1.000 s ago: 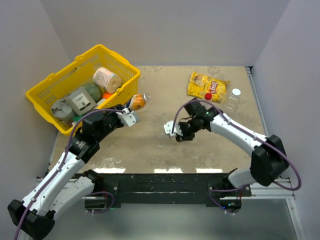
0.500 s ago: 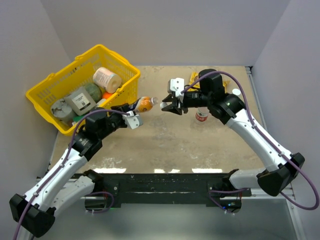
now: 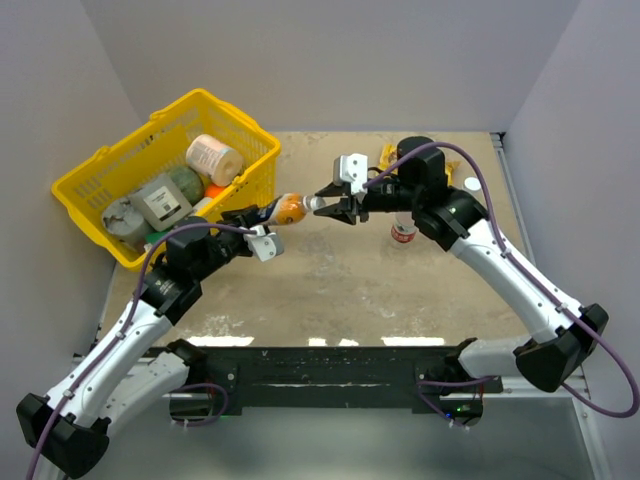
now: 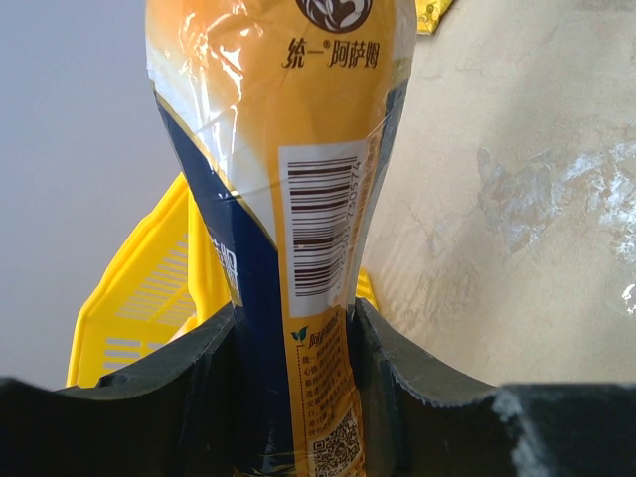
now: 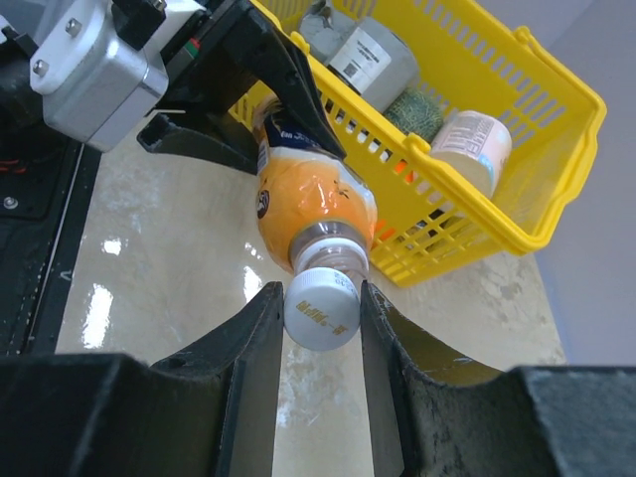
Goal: Screw on the bottle caps
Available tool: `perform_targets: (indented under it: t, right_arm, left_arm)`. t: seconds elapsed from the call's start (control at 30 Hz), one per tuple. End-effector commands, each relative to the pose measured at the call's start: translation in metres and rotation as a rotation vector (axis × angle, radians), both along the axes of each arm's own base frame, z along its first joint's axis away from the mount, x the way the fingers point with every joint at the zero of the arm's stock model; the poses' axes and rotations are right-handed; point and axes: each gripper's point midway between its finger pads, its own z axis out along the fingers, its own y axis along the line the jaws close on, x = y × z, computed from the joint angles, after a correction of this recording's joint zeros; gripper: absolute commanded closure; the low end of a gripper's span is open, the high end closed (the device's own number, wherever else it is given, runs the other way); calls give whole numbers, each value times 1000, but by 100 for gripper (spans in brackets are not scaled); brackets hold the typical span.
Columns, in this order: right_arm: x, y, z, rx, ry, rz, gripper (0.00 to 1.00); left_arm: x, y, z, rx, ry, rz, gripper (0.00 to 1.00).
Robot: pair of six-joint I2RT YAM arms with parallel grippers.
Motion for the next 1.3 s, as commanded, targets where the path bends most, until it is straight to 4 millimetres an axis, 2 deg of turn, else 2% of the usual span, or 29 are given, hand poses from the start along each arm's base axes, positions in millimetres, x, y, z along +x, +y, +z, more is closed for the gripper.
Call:
perform_targets:
  t: [0.0, 0.2, 0.33, 0.57, 0.8, 1.0, 1.03, 1.07, 1.13, 1.27]
  right_arm:
    - [-12, 8, 22, 75, -27, 50, 100]
    - [-12, 12, 24, 106, -45, 37, 100]
    - [-5, 14, 18, 99, -24, 11, 100]
    - [-4, 17, 19, 138, 41, -10, 100]
    - [4, 11, 17, 136, 72, -58, 100]
    - [-3, 17, 20, 152, 132, -14, 100]
    - [-6, 19, 21, 156, 175, 0, 100]
    - [-6, 24, 16, 148, 215, 14, 100]
    - [-15, 27, 19, 142, 294, 61, 100]
    - [-12, 27, 18, 150, 288, 47, 100]
  left_arm:
    - [-1, -7, 34, -76, -82, -28, 100]
    - [-3, -8, 41, -101, -87, -28, 100]
    - [-3, -7, 46, -117, -94, -19, 100]
    - [-3, -2, 51, -138, -124, 2, 100]
    - [-5, 4, 53, -140, -162, 23, 100]
    - [-6, 2, 49, -131, -160, 6, 100]
    - [-5, 1, 55, -136, -195, 0, 100]
    - [-6, 0, 55, -123, -208, -8, 100]
    - [-4, 2, 54, -84, -262, -12, 100]
    - [-4, 5, 60, -62, -335, -7, 100]
